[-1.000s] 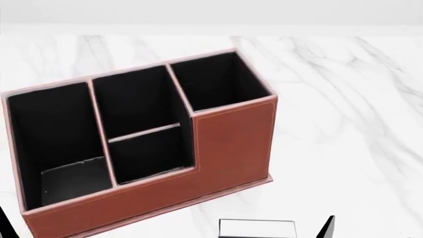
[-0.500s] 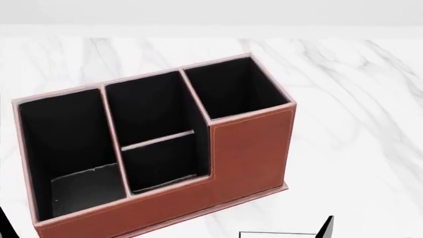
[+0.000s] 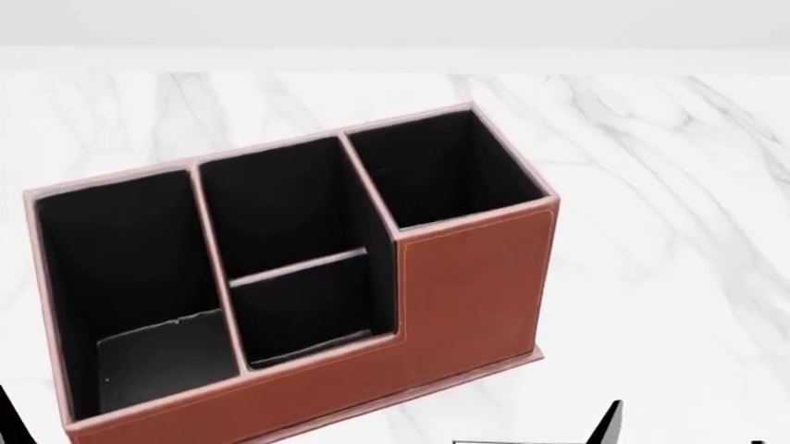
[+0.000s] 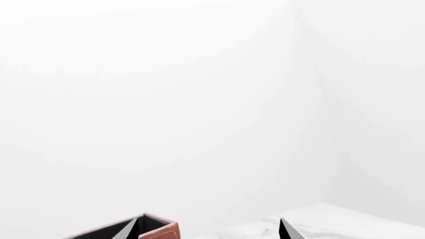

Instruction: Pick up the book and place it in the back compartment of the caddy.

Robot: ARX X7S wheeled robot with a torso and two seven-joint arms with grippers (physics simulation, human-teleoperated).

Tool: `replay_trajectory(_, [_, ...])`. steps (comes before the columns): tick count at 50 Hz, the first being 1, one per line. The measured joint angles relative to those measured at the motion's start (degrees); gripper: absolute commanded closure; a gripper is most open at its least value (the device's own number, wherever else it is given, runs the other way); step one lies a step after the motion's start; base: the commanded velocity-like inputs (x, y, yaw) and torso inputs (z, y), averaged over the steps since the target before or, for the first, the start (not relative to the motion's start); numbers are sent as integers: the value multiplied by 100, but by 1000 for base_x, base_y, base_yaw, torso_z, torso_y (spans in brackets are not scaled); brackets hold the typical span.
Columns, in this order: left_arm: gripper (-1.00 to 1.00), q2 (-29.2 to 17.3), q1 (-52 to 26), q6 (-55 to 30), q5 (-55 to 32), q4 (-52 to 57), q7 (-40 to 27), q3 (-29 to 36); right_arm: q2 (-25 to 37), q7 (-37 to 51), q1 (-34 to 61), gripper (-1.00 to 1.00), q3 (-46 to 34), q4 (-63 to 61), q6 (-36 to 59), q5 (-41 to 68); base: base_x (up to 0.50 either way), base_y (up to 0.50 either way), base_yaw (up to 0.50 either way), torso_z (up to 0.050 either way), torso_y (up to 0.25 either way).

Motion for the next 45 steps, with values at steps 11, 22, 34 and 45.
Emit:
replay_trajectory(11, [-100,-11,-27,17,1,-43,-14,19,25,7,17,-100,-29,13,22,57,25,0,0,0,0])
replay_trajectory(22, [-100,-22,-53,55,-13,-111,-21,33,48,4,19,-100,-52,16,5,146,0,0,0,0,0])
replay_trajectory(34, [-100,-39,-93,14,-36,-159,-41,51,65,-1,24,-100,-77,37,-39,188,0,0,0,0,0])
replay_trajectory(45, [-100,-91,-151,-188,2,-135,-90,59,70,-16,61,-100,-124,108,-55,193,0,0,0,0,0])
